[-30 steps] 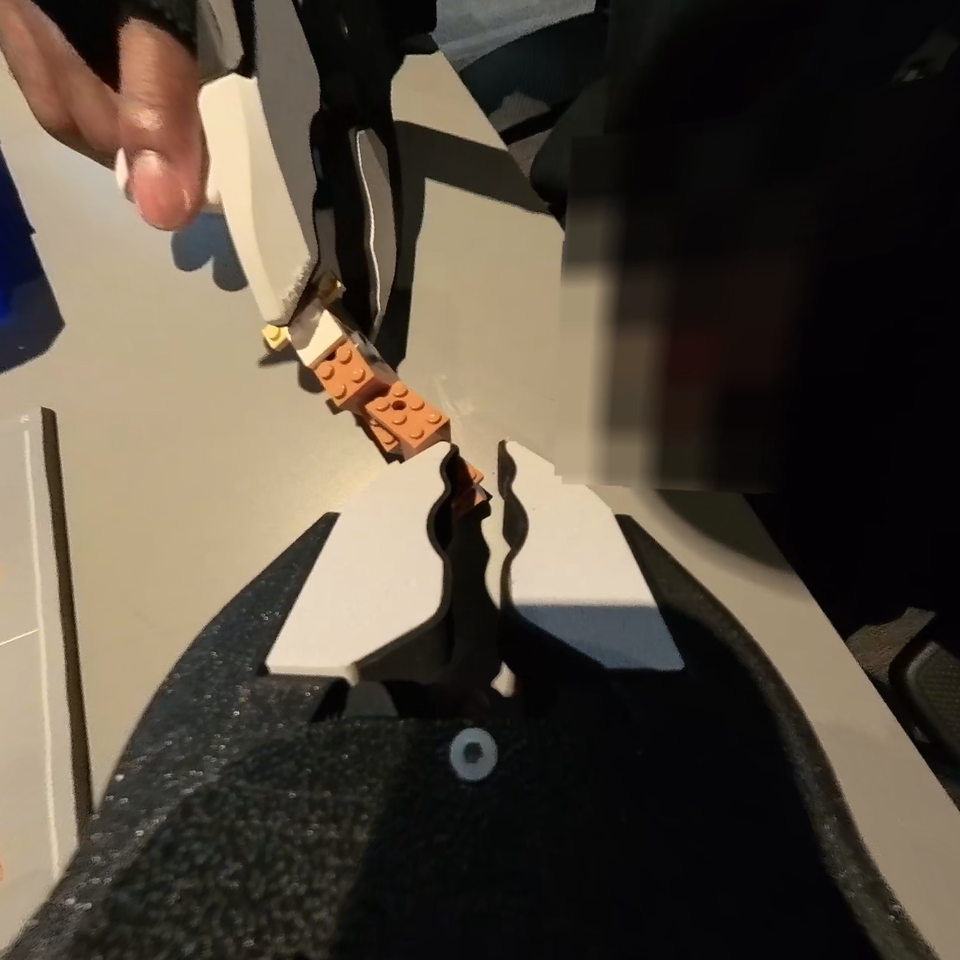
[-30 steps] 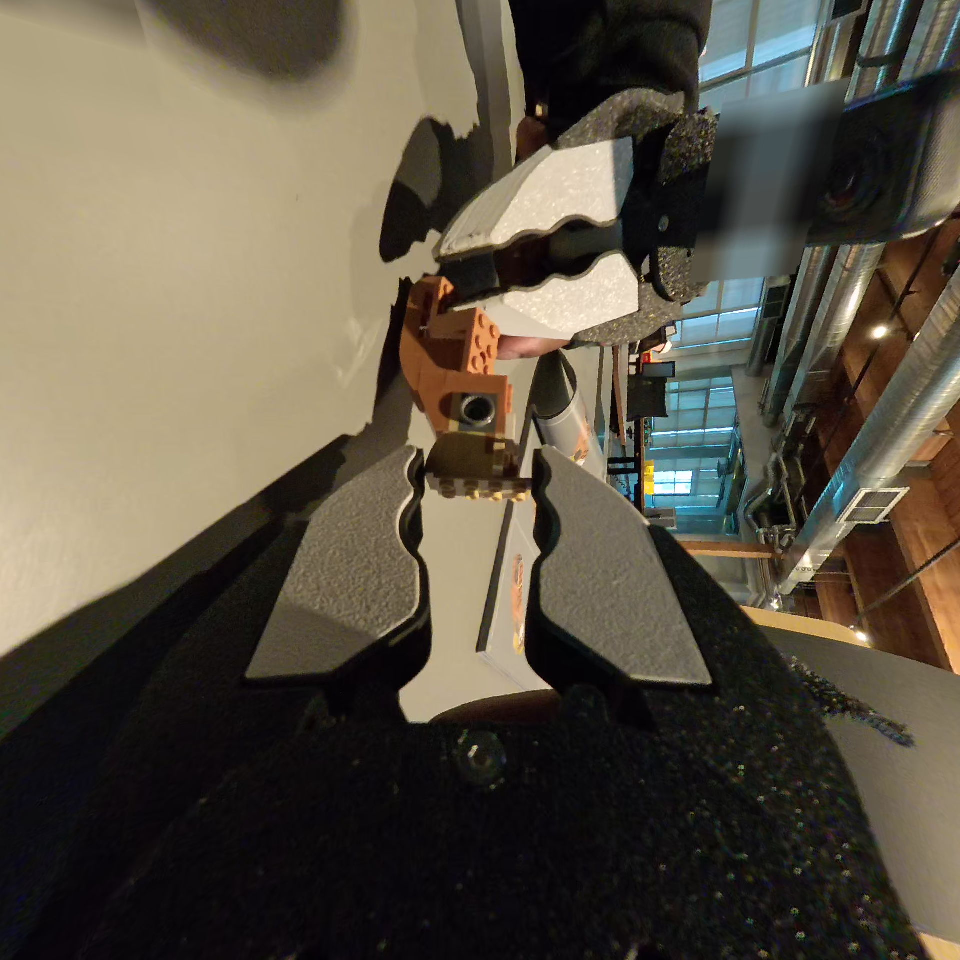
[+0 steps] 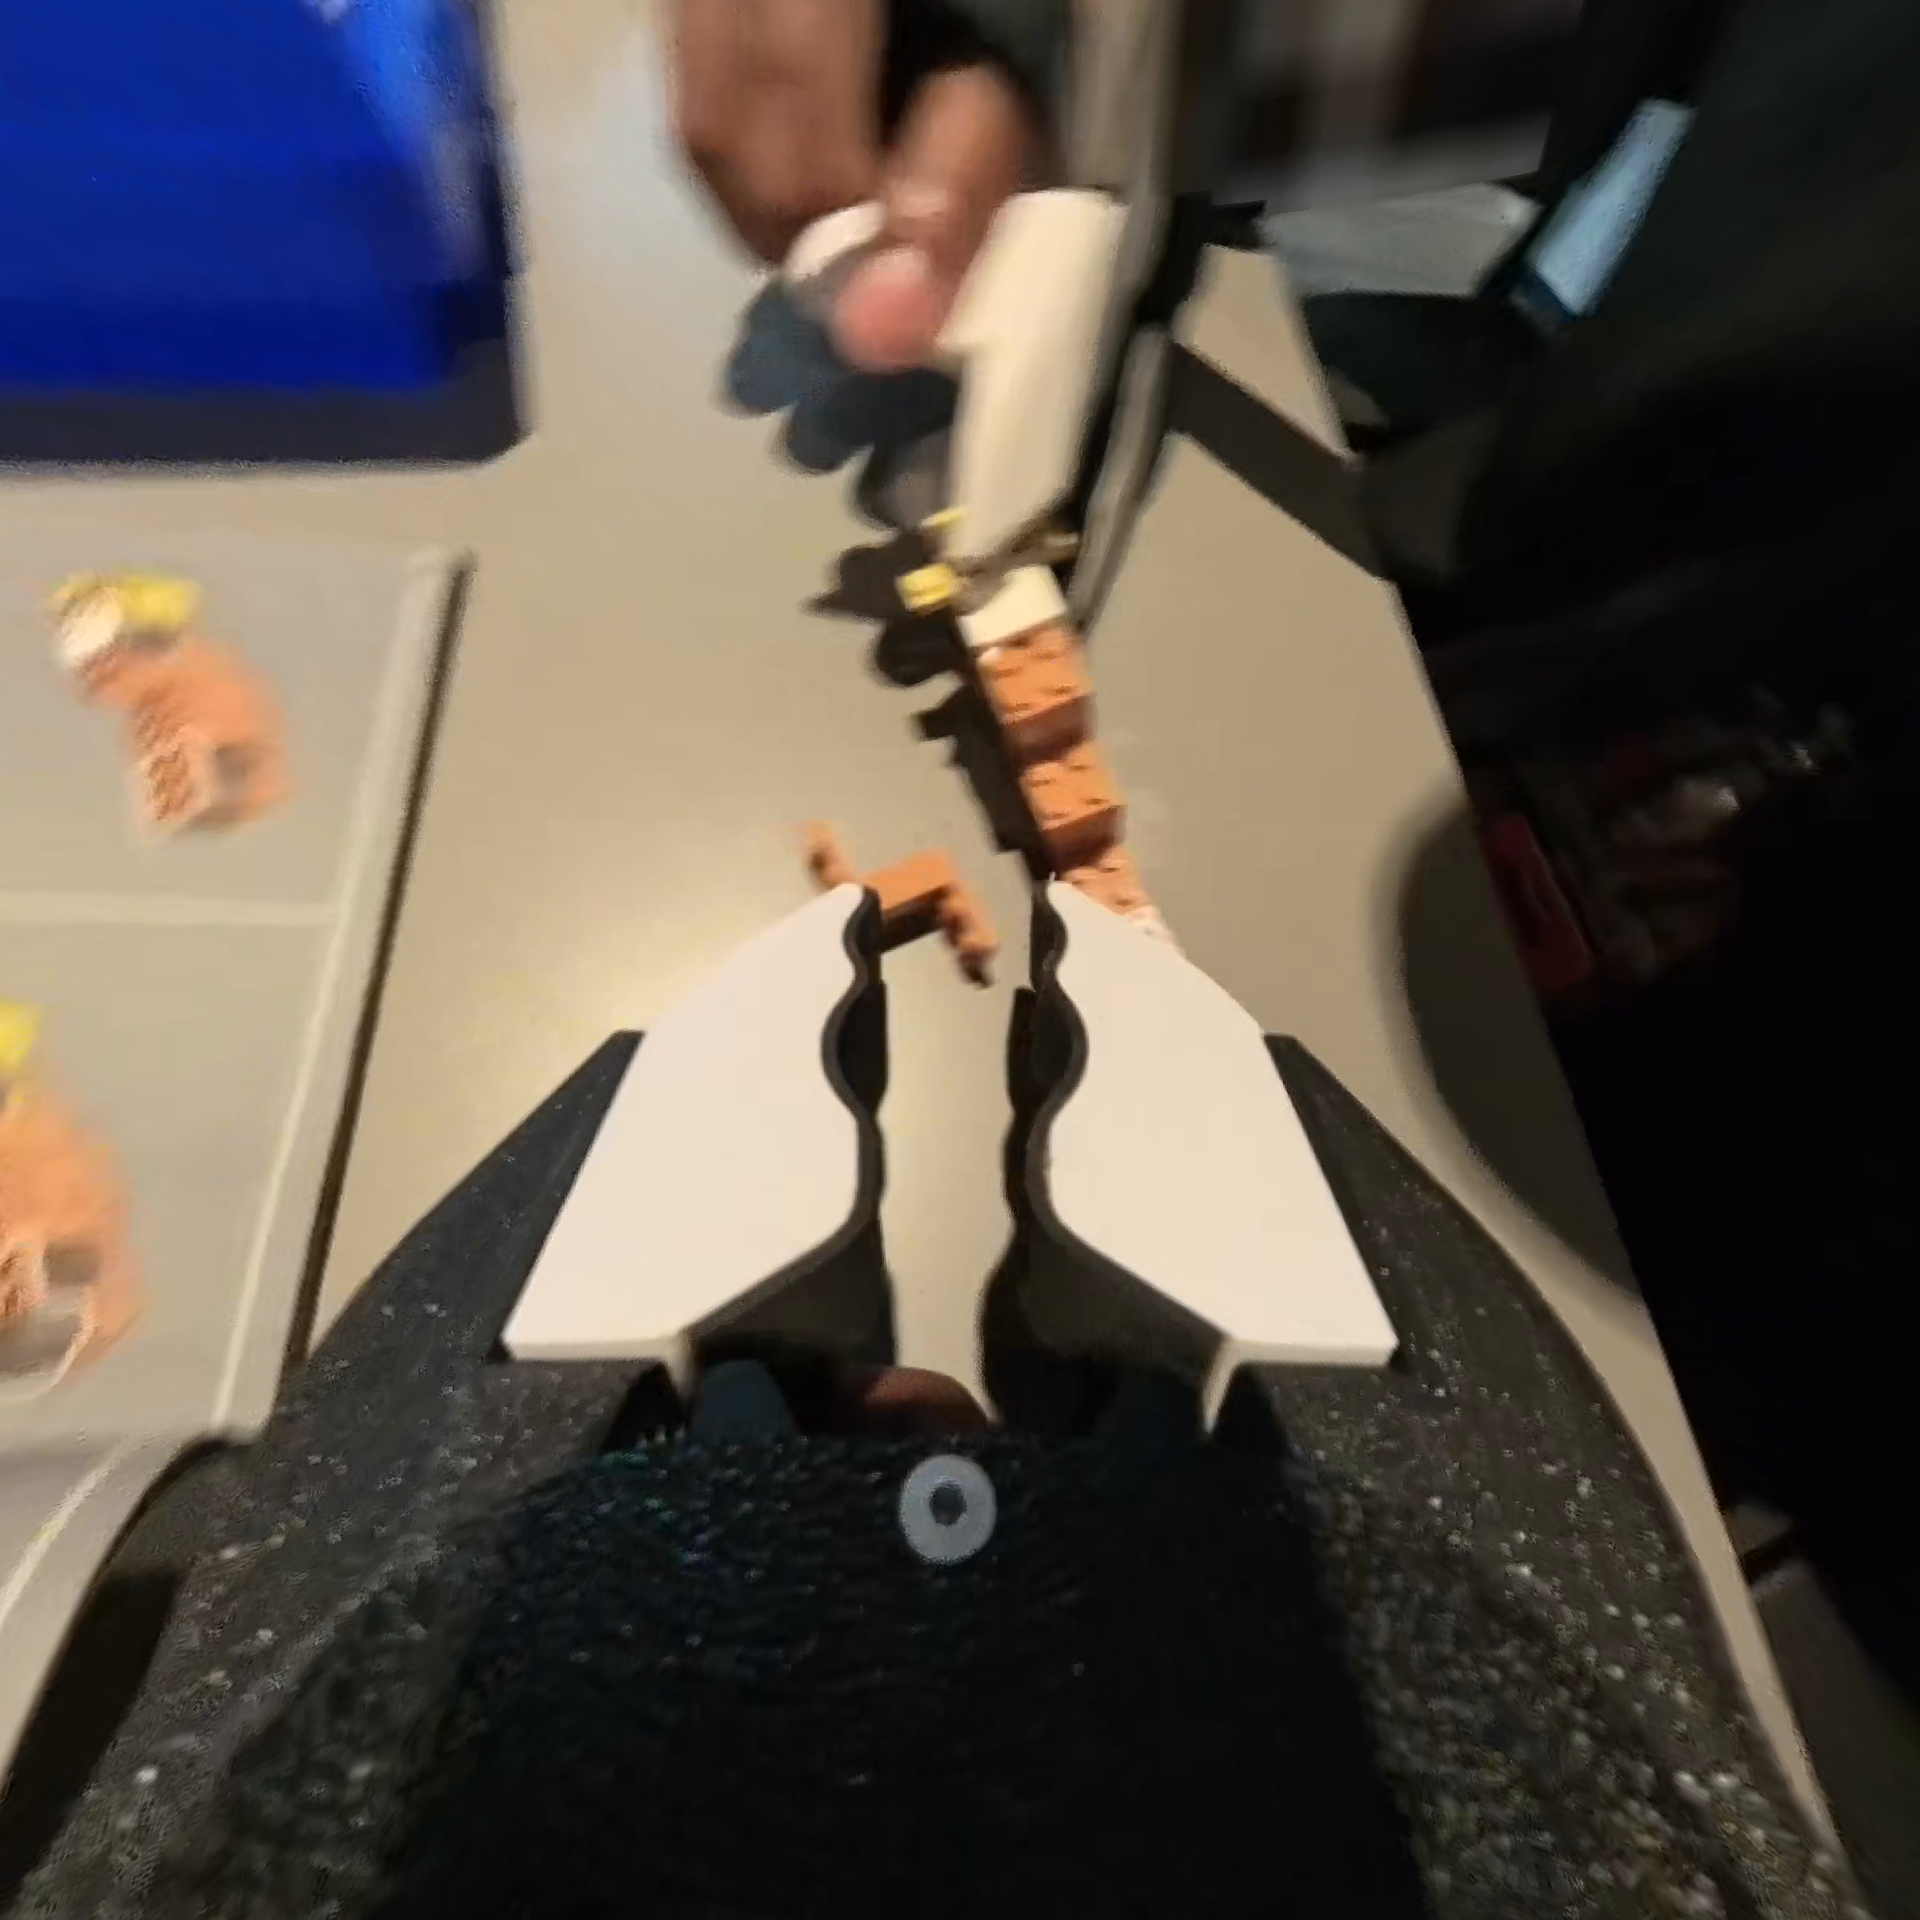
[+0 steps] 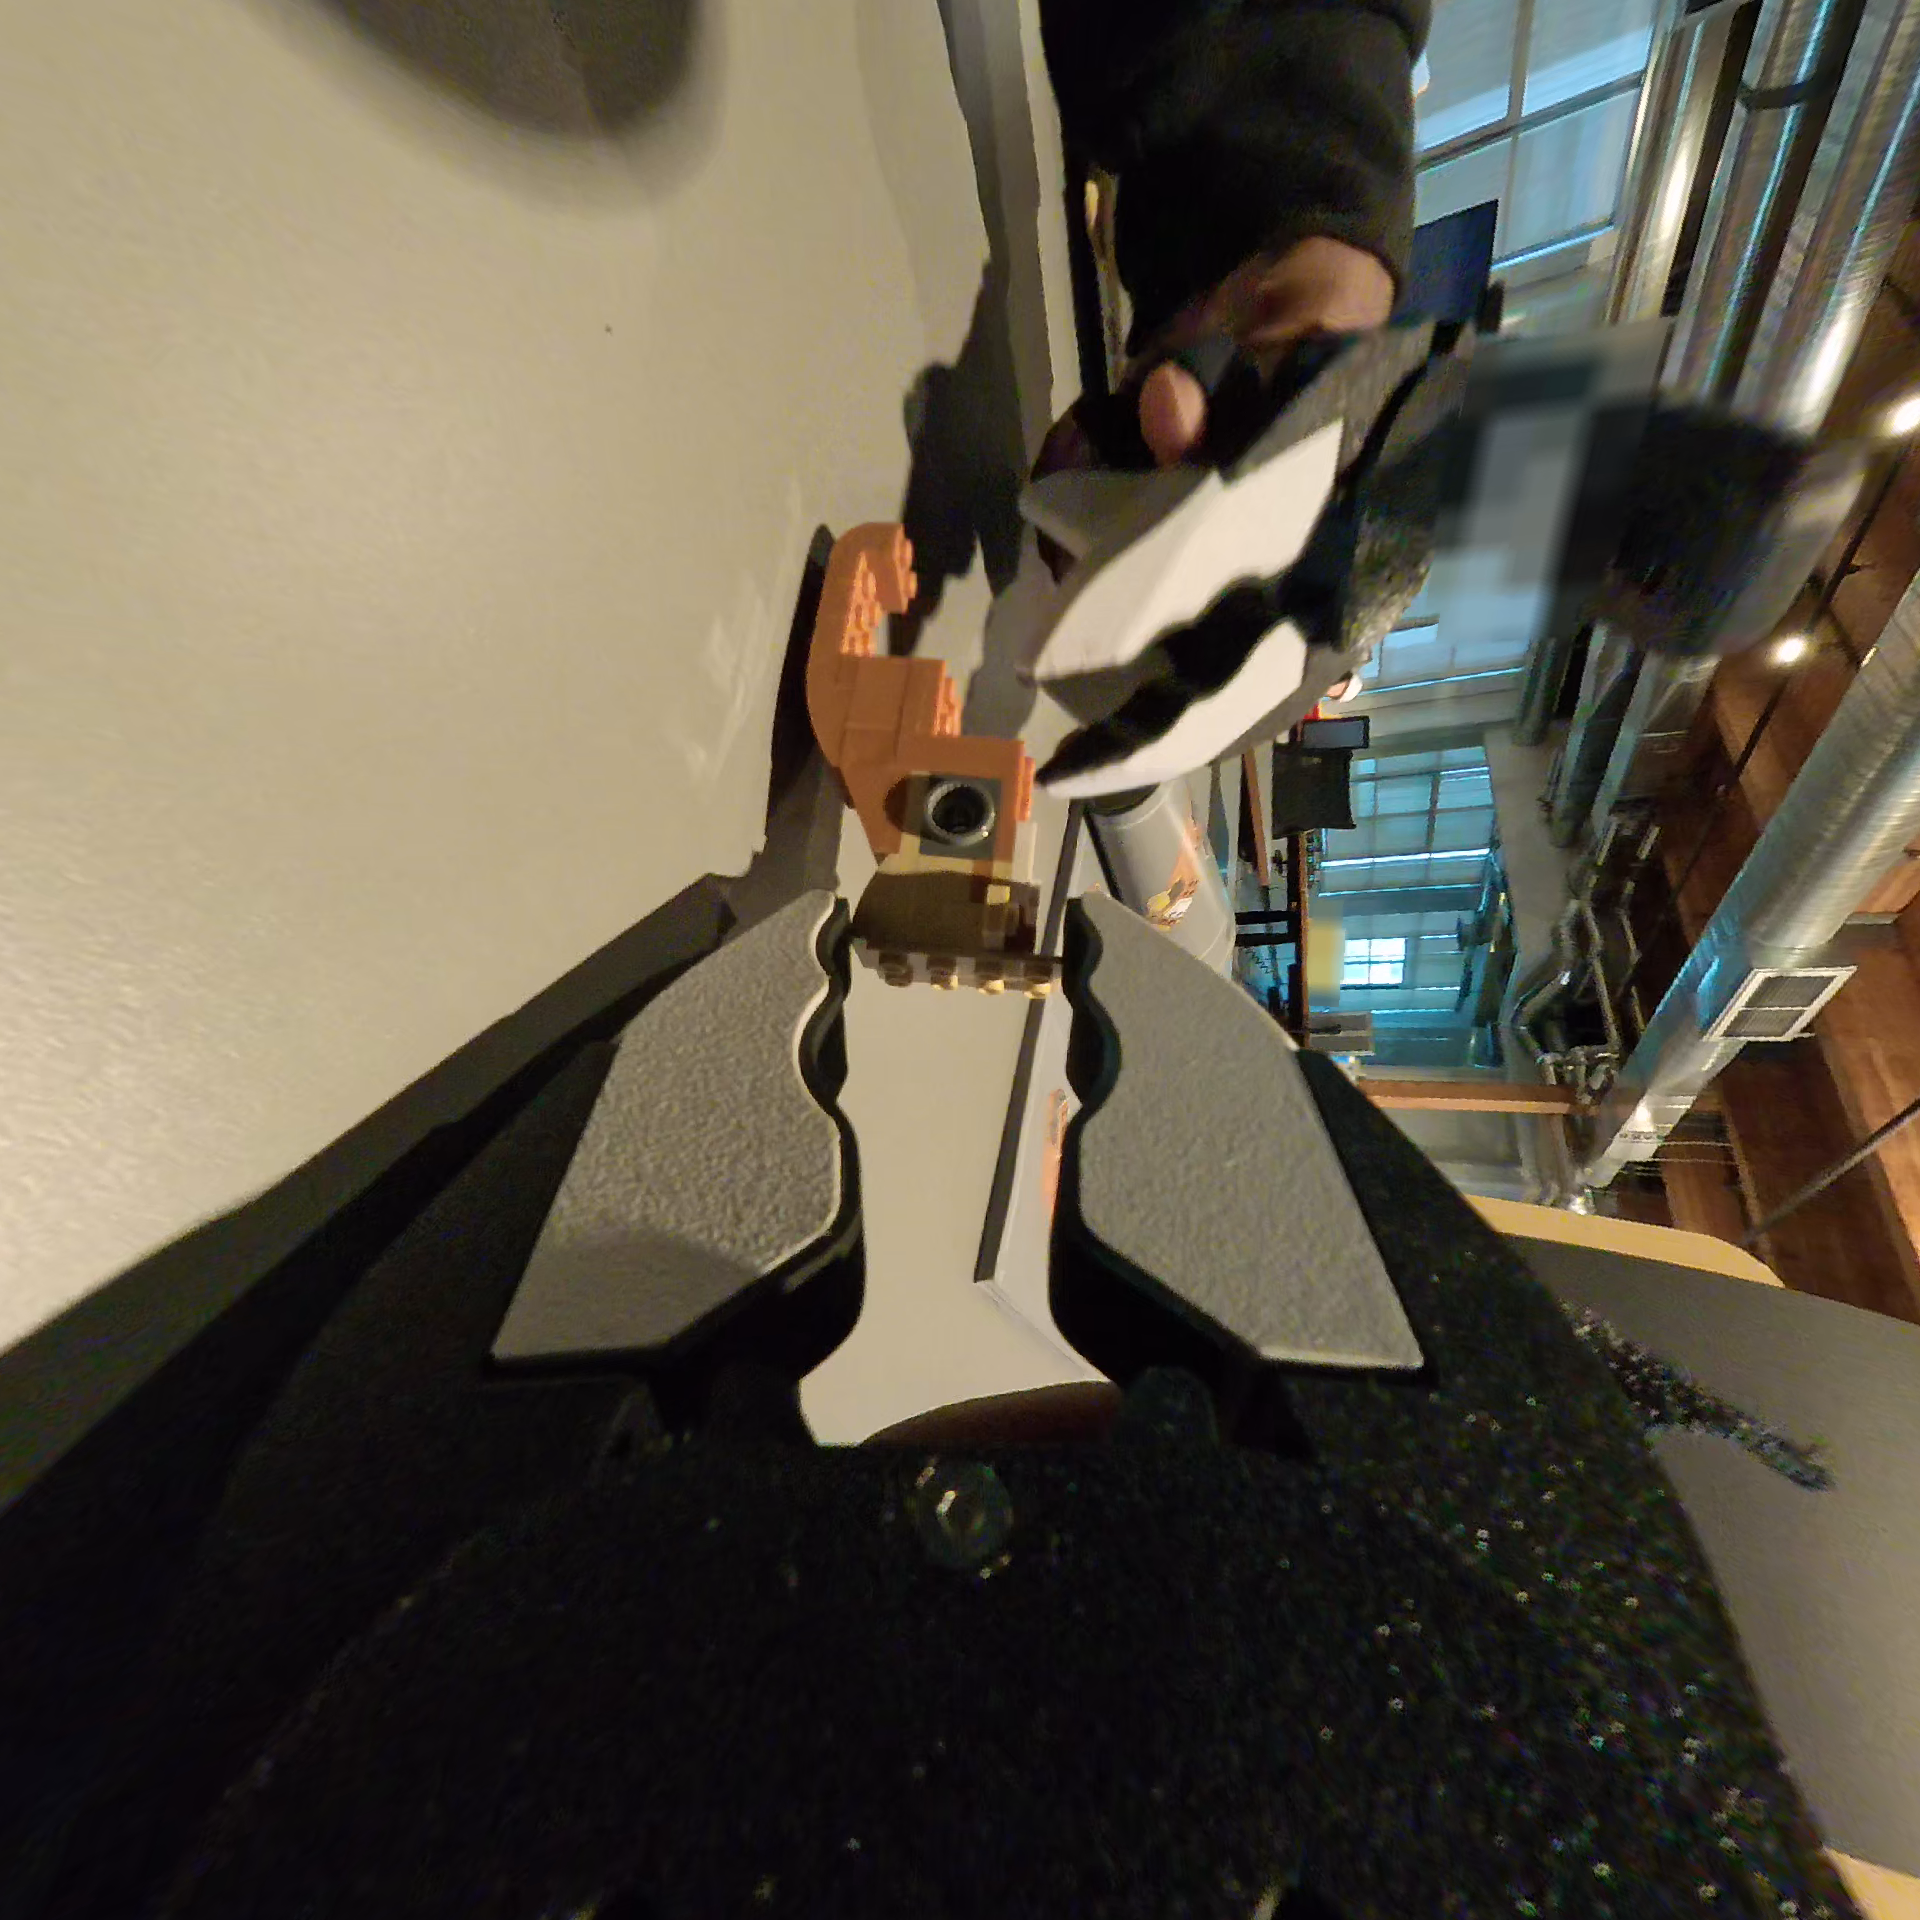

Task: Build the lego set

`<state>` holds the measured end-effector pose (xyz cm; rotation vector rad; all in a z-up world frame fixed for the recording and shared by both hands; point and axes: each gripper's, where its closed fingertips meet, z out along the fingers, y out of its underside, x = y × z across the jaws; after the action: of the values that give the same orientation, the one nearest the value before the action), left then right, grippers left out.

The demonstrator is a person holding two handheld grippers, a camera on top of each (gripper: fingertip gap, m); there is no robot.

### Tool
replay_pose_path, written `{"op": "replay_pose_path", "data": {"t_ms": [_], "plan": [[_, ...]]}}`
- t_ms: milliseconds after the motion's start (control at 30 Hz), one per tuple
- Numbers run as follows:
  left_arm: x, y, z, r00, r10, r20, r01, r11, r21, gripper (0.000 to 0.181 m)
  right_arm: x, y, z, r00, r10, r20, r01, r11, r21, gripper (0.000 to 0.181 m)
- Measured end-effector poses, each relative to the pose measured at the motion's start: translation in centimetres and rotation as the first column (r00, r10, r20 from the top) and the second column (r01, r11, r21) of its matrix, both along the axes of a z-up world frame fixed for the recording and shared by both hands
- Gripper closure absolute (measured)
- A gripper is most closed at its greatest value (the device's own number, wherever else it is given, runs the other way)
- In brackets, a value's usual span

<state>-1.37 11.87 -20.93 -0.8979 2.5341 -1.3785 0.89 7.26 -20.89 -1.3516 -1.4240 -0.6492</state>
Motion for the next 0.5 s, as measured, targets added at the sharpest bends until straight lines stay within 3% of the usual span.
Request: {"op": "replay_pose_path", "data": {"t_ms": [200,500], "plan": [[1.3,1.3,-1.2,0.981,0.113,-0.155,-0.116,0.993,-0.008,0.154,0.2,0.0,0.0,1.0,-0.008,-0.009,0.008,1.0,-0.02,0.143],[0.8,-0.1,-1.4,0.963,0.069,-0.262,-0.084,0.995,-0.046,0.152,0.2,0.1,0.2,0.997,-0.02,0.072,0.019,1.0,0.018,0.143]]}}
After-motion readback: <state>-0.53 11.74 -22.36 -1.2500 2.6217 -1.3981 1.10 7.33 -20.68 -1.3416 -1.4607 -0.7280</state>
